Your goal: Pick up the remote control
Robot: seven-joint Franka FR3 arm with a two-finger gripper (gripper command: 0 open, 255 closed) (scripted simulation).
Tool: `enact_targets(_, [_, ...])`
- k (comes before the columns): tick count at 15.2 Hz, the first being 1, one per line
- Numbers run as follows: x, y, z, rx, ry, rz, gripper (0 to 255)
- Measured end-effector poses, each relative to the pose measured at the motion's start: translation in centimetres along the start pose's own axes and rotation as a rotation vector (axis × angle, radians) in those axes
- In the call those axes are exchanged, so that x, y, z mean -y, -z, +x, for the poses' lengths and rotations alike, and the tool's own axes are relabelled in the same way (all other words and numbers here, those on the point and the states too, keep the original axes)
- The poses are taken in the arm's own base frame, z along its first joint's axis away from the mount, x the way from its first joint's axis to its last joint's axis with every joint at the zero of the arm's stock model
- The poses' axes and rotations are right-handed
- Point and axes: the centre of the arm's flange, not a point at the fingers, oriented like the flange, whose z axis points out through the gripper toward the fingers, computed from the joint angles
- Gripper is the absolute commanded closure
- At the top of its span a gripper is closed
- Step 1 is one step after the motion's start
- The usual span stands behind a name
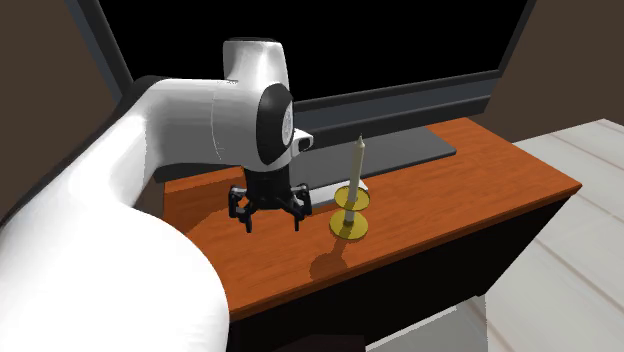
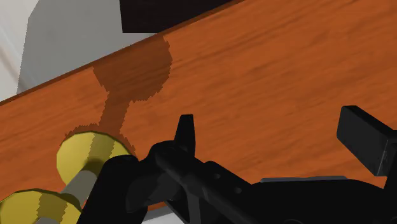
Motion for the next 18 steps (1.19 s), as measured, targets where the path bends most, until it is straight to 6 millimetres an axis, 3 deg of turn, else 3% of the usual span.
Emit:
enact_targets(2, [0.1, 0.0, 0.5, -0.003, -0.031, 0.001, 0])
enact_targets(9, [-1.1, -1.2, 8.1, -0.044, -0.51, 0.021, 0])
enact_targets(12, [-3.0, -1.5, 11.7, -0.065, -0.732, 0.03, 0])
enact_targets(18, [-8.6, -2.8, 16.1, -0.105, -1.179, 0.049, 0])
